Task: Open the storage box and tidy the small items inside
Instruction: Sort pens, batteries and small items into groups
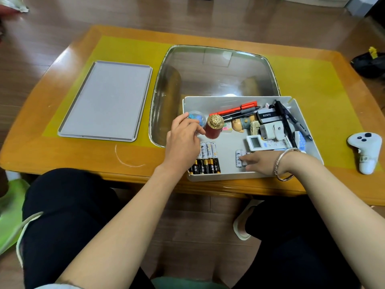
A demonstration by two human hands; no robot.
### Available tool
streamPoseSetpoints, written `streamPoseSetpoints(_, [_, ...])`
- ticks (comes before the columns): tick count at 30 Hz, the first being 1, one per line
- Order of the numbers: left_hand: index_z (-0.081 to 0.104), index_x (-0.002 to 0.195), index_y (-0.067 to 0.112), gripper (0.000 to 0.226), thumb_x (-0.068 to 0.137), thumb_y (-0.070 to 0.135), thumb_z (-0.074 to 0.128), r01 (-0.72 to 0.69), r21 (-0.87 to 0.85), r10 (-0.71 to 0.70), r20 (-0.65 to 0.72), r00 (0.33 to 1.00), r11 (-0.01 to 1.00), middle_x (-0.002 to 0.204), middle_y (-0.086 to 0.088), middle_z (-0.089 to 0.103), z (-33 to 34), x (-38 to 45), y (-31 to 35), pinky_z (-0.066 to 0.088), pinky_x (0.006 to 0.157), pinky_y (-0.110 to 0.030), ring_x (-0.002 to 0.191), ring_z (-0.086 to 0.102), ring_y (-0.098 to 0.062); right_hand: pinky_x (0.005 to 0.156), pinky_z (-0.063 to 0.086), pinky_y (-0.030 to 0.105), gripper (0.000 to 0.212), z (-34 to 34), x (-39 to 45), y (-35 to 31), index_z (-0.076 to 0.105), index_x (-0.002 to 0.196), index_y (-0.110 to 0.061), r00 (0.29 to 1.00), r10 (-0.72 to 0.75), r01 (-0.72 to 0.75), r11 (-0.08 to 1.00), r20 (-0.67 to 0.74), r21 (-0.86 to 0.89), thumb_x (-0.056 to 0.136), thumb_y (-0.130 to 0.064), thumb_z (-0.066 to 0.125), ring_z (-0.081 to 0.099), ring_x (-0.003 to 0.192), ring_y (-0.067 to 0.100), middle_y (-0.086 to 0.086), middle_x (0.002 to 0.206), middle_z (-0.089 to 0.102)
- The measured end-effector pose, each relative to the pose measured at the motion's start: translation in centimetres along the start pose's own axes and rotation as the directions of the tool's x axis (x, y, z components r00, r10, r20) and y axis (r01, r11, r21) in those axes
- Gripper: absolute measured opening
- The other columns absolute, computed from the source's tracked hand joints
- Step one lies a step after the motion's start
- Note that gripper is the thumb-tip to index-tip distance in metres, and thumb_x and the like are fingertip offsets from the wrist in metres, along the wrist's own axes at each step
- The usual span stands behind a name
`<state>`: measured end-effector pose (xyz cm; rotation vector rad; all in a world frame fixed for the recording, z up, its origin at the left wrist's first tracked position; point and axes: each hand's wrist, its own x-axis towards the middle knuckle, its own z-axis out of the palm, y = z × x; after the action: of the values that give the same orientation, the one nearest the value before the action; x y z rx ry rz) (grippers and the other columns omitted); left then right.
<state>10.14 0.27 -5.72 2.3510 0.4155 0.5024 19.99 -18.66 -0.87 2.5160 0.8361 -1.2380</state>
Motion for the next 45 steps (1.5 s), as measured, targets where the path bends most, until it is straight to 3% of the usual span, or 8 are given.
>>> streamPoseSetpoints(8, [0.066,0.090,0.018,0.020,0.089,0.002,0.054,-0.003,-0.003,0.003,0.004,1.000,1.000,0.116,0.003,0.064,0.0,0.1,-0.2,0.037,0.101,-0.042,0.134,0.033,-0.015,0.096,0.038,0.023,0.046,-0.9,-0.1,0.0,0.049,0.134,-0.020,0.982,-0.015,0.033,0.995,-0.190,0.094,0.091,-0.030,0.059,0.053,0.117,0.017,-0.001,0.131,0.056])
streamPoseSetpoints(14, [0.066,0.091,0.019,0.020,0.090,0.003,0.053,0.001,0.001,-0.001,0.005,1.000,1.000,0.116,0.004,0.064,0.1,0.0,-0.2,0.036,0.101,-0.041,0.134,0.033,-0.014,0.056,0.049,0.023,0.029,-0.4,2.1,-2.6,0.062,0.107,-0.015,0.908,0.039,0.084,0.959,-0.417,0.272,0.084,-0.031,0.069,0.060,0.053,0.011,0.005,0.081,0.070])
streamPoseSetpoints(17, [0.065,0.090,0.019,0.020,0.090,0.003,0.053,0.002,-0.001,-0.002,0.006,1.000,1.000,0.115,0.004,0.064,0.0,0.0,-0.2,0.036,0.101,-0.042,0.134,0.033,-0.014,0.057,0.049,0.027,0.040,-0.3,3.5,-4.3,0.057,0.114,-0.014,0.909,0.003,0.109,0.964,-0.417,0.244,0.081,-0.031,0.072,0.060,0.056,0.017,0.007,0.091,0.068])
streamPoseSetpoints(20, [0.065,0.090,0.018,0.020,0.089,0.003,0.053,0.002,0.001,-0.002,0.012,1.000,1.000,0.115,0.004,0.064,-0.1,0.0,-0.1,0.036,0.101,-0.041,0.135,0.032,-0.014,0.046,0.053,0.030,0.031,-0.2,4.7,-4.8,0.051,0.100,-0.019,0.945,0.037,0.088,0.928,-0.324,0.363,0.080,-0.020,0.074,0.067,0.051,0.021,0.007,0.074,0.069])
streamPoseSetpoints(24, [0.065,0.090,0.018,0.019,0.089,0.003,0.053,0.002,-0.004,-0.002,0.011,1.000,1.000,0.115,0.003,0.064,-0.1,0.0,-0.1,0.036,0.102,-0.041,0.134,0.033,-0.014,0.059,0.059,0.036,0.018,-0.2,4.9,-4.1,0.055,0.094,-0.014,0.956,0.066,0.059,0.912,-0.286,0.405,0.083,-0.013,0.070,0.070,0.059,0.024,0.012,0.067,0.072])
streamPoseSetpoints(29, [0.066,0.090,0.018,0.020,0.089,0.003,0.053,0.001,-0.011,-0.001,0.000,1.000,1.000,0.115,0.003,0.064,0.0,0.0,-0.2,0.036,0.099,-0.040,0.134,0.033,-0.014,0.044,0.047,0.020,0.024,0.1,4.2,-3.9,0.058,0.089,-0.014,0.979,0.022,0.059,0.919,-0.201,0.390,0.075,-0.011,0.078,0.062,0.047,0.013,0.004,0.068,0.067])
streamPoseSetpoints(39, [0.066,0.089,0.019,0.020,0.089,0.004,0.053,0.003,-0.001,-0.003,0.013,1.000,1.000,0.114,0.006,0.064,0.1,0.1,-0.4,0.037,0.097,-0.042,0.135,0.031,-0.012,0.075,0.056,0.036,0.023,-0.3,4.0,-3.9,0.058,0.085,-0.016,0.991,-0.005,0.044,0.956,-0.134,0.289,0.073,-0.014,0.078,0.066,0.074,0.022,0.009,0.093,0.072])
streamPoseSetpoints(45, [0.064,0.088,0.020,0.021,0.088,0.004,0.052,0.006,-0.007,-0.006,0.019,1.000,1.000,0.114,0.007,0.063,0.1,0.1,-0.4,0.037,0.096,-0.042,0.135,0.029,-0.011,0.077,0.055,0.028,0.018,-0.3,3.3,-3.5,0.070,0.073,-0.023,0.993,-0.037,0.048,0.994,-0.113,0.103,0.080,-0.008,0.064,0.067,0.085,0.021,-0.001,0.087,0.069])
